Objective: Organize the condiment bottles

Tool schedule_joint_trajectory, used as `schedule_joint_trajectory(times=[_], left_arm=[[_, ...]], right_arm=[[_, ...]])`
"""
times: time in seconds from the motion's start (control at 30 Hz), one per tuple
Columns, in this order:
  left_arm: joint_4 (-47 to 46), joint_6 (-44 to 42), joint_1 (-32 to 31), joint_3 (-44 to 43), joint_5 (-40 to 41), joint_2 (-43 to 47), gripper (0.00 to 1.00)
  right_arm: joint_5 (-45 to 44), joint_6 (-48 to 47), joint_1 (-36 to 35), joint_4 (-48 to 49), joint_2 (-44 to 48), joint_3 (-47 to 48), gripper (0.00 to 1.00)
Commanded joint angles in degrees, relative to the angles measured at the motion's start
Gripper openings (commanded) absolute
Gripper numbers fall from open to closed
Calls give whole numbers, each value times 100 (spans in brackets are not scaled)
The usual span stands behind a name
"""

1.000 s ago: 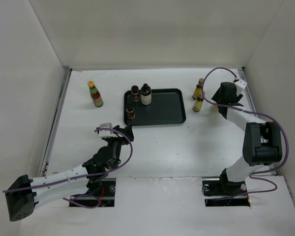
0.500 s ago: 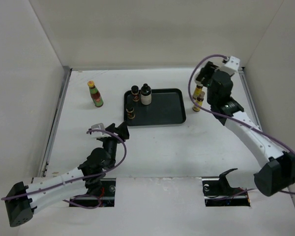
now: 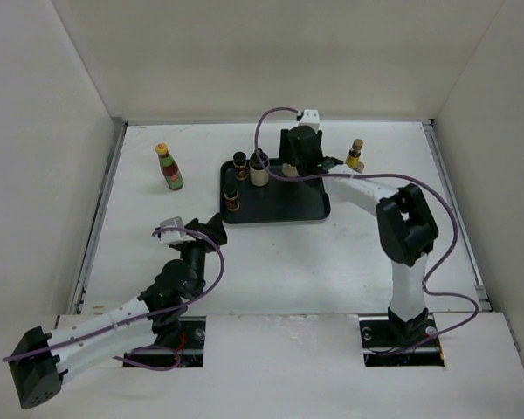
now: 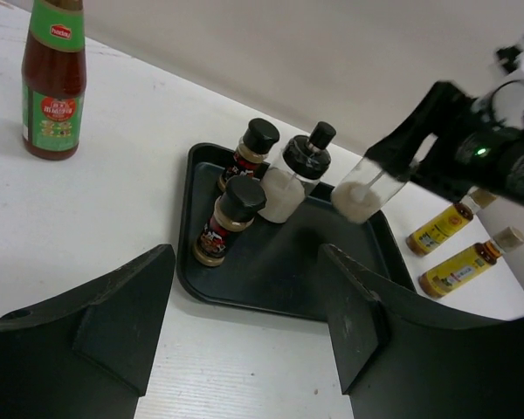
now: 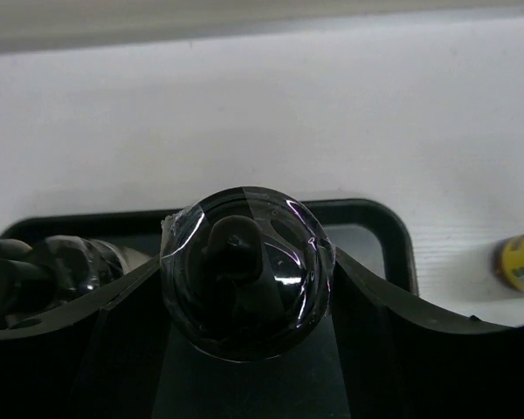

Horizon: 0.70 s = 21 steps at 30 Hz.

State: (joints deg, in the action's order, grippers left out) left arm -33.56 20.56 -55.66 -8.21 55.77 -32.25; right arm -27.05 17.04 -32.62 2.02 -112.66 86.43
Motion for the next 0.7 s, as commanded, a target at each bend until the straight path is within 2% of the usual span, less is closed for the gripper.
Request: schedule_joint_trajectory(times=[0.0,0.37,0.47,0.67], left_arm=[[-80,-52,60,82,-4,26,65],[-203,19,68,47,-48,-317,66],[-203,19,51,56,-57,-282,66],[-203,27,16,30,-84,-352,66]], right_arm=[[50,-51,-91,369,-115,594,49],[24,36,-152,431,-845,805,53],[15,159,-196,387,-933,849,65],[-2,441,-196,185,-600,788,83]])
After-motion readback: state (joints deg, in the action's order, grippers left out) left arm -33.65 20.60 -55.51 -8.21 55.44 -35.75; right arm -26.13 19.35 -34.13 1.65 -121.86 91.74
